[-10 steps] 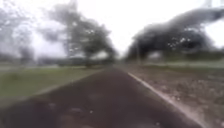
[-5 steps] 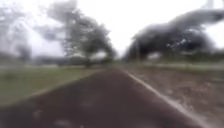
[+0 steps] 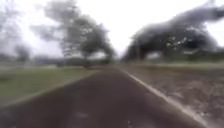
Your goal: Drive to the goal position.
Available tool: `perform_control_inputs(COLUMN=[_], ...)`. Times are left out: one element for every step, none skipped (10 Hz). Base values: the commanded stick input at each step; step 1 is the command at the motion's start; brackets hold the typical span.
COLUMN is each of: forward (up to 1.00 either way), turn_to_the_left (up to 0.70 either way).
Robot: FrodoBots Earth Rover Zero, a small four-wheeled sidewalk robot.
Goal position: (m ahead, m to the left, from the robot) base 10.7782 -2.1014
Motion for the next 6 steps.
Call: perform_control_inputs(forward=[0.7, 0.7, 0.7, 0.7, 0.7, 0.7], turn_to_the_left=[0.0, 0.0, 0.0, 0.0, 0.0, 0.0])
